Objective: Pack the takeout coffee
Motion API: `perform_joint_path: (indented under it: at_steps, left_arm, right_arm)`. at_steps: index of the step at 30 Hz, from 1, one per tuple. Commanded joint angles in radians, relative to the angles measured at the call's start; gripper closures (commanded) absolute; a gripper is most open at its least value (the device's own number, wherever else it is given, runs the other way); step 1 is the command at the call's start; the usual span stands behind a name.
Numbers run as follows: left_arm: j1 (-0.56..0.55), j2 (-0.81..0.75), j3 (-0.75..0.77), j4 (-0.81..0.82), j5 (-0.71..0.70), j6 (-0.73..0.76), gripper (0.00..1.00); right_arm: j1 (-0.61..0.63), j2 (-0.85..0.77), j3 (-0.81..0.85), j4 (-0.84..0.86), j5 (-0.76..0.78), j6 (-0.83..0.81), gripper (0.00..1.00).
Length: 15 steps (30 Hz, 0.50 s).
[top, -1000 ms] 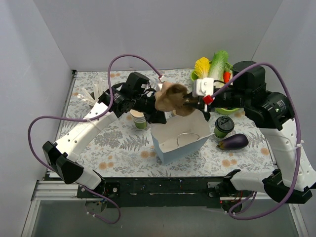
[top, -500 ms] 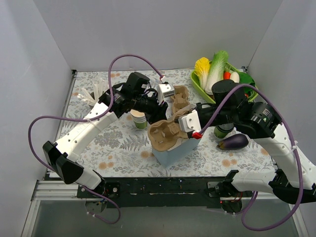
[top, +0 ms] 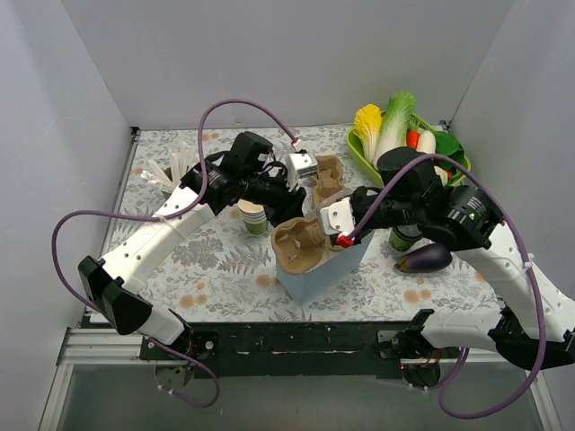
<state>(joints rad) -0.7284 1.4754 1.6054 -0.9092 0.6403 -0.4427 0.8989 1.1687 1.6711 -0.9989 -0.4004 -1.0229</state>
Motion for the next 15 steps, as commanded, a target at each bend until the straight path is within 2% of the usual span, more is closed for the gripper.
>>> perform_joint_path:
  at_steps: [1, 2, 5, 10, 13, 15]
  left_arm:
    - [-0.002, -0.044, -0.012, 0.013, 0.016, 0.015, 0.62]
    - [-0.002, -0.043, -0.015, 0.018, 0.018, 0.013, 0.62]
    - [-0.002, -0.041, -0.015, 0.015, 0.025, 0.015, 0.63]
    - [-0.002, -0.047, -0.013, 0.010, 0.021, 0.019, 0.63]
    - [-0.002, -0.047, -0.016, 0.009, 0.022, 0.019, 0.62]
    - [-0.002, -0.046, -0.016, 0.009, 0.025, 0.019, 0.62]
  right_arm:
    - [0.005, 0.000, -0.045, 0.036, 0.121, -0.025, 0.99]
    - [0.005, 0.005, -0.057, 0.036, 0.130, -0.026, 0.97]
    - [0.000, 0.019, -0.057, 0.020, 0.147, -0.006, 0.77]
    - [-0.002, 0.028, -0.037, -0.041, 0.108, 0.006, 0.72]
    - [0.000, 0.023, -0.025, -0.081, 0.080, -0.025, 0.63]
    - [-0.002, 0.020, -0.022, -0.102, 0.066, -0.045, 0.60]
